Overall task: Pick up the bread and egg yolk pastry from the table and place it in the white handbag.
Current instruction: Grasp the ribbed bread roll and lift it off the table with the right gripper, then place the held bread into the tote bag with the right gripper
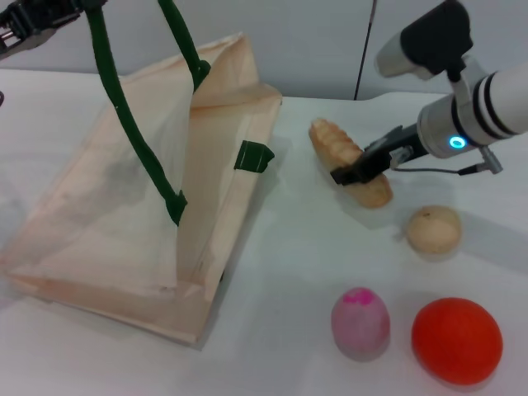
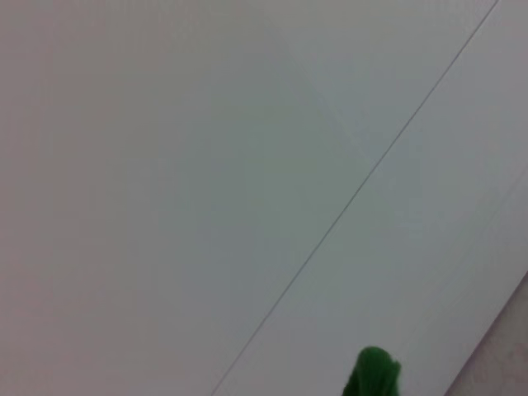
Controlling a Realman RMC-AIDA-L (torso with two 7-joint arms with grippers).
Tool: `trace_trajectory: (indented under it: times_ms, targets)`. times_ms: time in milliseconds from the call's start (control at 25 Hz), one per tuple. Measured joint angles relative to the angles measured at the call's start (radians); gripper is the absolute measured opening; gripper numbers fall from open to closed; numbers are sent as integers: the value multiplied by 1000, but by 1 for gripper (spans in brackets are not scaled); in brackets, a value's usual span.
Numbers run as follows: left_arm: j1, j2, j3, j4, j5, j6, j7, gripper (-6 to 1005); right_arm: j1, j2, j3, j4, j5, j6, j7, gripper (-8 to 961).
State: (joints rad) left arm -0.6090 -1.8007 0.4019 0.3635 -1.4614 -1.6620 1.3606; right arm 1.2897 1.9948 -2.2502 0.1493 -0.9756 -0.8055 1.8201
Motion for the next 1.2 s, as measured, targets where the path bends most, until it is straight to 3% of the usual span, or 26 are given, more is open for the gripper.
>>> trace_trajectory:
  times_ms: [200,320,520,680,760,1040,1200]
  targets:
    - [1,2,0,0,-1,4,-3,135,-19,-49,-3,29,209,-198,-174,486]
    - [1,4,0,0,-1,7,-5,136,-11,-52,-5,94,254,-283,-231,457]
    - [-3,9,0,0,0,14,-12,136,24,-30,-12,244,321,-471,-349,412]
    - [-13,12,0,0,0,13,-17,137,71,22,-93,343,389,-563,-383,377]
    - [-24,12,2,0,0,12,-21,137,86,38,-124,338,398,-572,-381,360]
    - [-60,7,13,-1,8,4,-26,137,92,37,-159,172,396,-544,-329,343]
    - [-73,2,15,-2,9,0,-34,138,93,36,-220,46,395,-454,-264,341]
